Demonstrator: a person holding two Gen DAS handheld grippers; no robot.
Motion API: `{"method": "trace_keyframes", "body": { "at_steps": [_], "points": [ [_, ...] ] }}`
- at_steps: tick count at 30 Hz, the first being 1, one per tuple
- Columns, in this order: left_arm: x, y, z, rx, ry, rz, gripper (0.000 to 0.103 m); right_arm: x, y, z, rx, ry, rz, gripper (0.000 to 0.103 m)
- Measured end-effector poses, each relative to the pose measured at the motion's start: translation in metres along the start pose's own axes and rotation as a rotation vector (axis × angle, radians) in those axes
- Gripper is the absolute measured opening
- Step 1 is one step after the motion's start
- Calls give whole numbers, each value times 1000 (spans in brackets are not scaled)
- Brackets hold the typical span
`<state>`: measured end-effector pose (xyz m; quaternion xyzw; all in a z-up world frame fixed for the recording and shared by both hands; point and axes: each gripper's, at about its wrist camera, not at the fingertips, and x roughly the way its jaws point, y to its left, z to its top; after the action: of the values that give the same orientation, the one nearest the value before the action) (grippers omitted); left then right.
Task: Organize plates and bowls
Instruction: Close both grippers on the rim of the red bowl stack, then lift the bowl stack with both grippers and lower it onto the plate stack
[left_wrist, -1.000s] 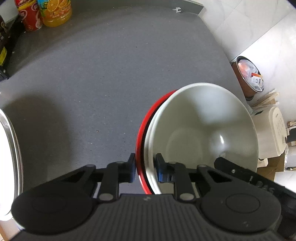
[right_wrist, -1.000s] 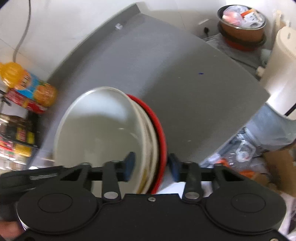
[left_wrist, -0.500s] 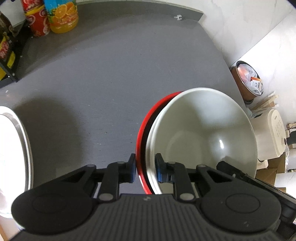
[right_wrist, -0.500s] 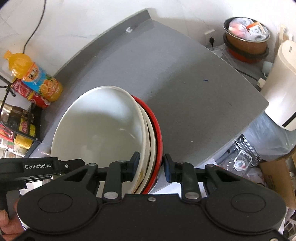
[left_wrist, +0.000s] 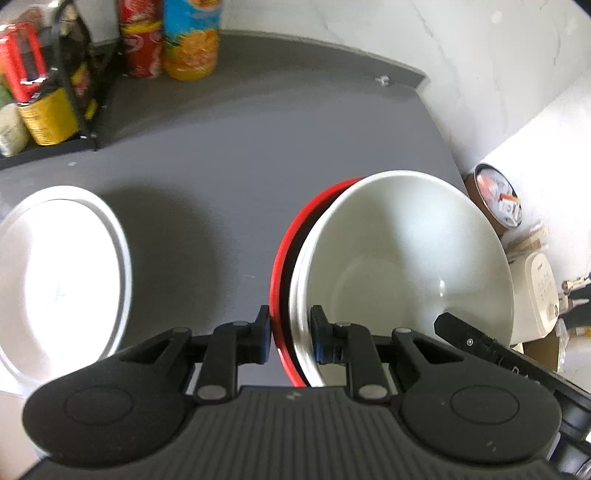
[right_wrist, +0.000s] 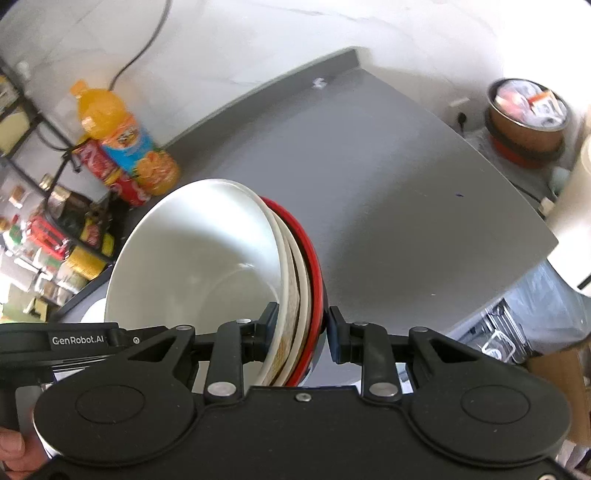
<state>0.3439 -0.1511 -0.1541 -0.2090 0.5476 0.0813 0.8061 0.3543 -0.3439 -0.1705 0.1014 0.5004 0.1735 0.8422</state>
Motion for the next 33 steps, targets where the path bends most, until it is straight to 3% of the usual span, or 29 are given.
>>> {"method": "trace_keyframes", "body": {
  "at_steps": [10, 17, 33],
  "points": [
    [-49, 34, -15, -48, -80, 5, 20, -24, 39, -10, -60, -45, 67, 27],
    [-76, 66, -22, -92, -116, 21, 20, -30, 72, -17, -110, -29, 103, 27],
    [-110, 158, -21, -227, -141, 36, 20, -19, 165, -27, -255, -4, 148, 27]
  ]
}}
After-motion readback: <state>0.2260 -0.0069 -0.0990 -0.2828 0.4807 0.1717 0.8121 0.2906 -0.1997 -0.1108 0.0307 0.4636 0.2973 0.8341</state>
